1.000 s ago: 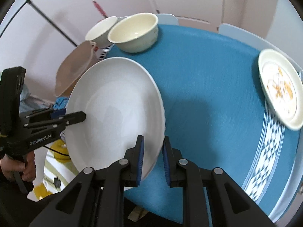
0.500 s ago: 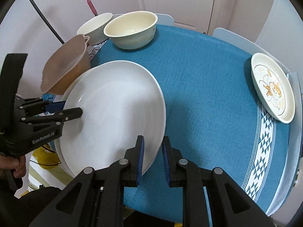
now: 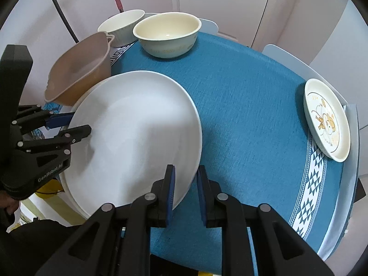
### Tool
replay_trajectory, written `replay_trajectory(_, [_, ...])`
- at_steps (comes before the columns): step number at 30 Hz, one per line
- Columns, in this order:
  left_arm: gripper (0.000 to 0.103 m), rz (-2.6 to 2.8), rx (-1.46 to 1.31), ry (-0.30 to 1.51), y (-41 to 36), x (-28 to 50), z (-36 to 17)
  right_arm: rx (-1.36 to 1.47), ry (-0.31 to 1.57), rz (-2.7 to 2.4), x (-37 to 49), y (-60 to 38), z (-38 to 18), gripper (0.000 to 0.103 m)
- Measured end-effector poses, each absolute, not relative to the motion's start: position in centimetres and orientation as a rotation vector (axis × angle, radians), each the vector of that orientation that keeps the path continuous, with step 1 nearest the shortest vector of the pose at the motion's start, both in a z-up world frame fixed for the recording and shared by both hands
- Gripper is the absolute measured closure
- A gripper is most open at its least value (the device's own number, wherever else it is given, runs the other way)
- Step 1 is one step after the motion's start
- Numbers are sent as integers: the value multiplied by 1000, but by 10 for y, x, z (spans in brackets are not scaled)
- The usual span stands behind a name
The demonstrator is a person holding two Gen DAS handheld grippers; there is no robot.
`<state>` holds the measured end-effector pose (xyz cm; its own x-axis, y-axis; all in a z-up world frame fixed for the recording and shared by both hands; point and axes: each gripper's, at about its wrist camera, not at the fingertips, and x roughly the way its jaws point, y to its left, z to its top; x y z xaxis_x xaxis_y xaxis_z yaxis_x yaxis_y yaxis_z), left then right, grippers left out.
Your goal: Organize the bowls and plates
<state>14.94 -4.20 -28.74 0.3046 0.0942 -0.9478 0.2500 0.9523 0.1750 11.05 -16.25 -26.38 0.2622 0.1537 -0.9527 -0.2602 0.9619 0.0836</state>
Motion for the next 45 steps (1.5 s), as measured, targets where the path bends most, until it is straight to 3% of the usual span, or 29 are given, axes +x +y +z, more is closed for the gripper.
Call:
replay_trajectory(8, [79, -46, 431, 1221, -53, 140, -286, -120, 1285, 294, 111, -157, -267, 86])
replay_trajectory(25, [79, -54, 377, 1217, -37, 138, -275, -99, 1267, 305, 112, -160, -262, 86])
replay_trajectory(36, [77, -157, 209, 932, -45, 149, -171, 83, 1091, 252, 108, -206, -192, 83])
replay_trajectory(37, [75, -168, 204, 909, -50, 153, -161, 98, 1070, 232, 107, -215, -184, 71])
replay_trajectory(38, [61, -179, 207, 896, -54, 155, -153, 118, 1046, 209, 105, -224, -177, 45])
replay_trajectory(39, [29, -194, 215, 875, -61, 158, -145, 148, 1016, 189, 102, -234, -169, 32])
replay_trajectory(40, [12, -207, 223, 840, -67, 161, -137, 169, 996, 176, 101, -241, -163, 14])
replay_trajectory(41, [1, -223, 223, 789, -71, 161, -129, 196, 971, 154, 98, -250, -157, 13])
replay_trajectory(45, [0, -336, 242, 744, -100, 177, -114, 256, 879, 50, 84, -283, -135, 11])
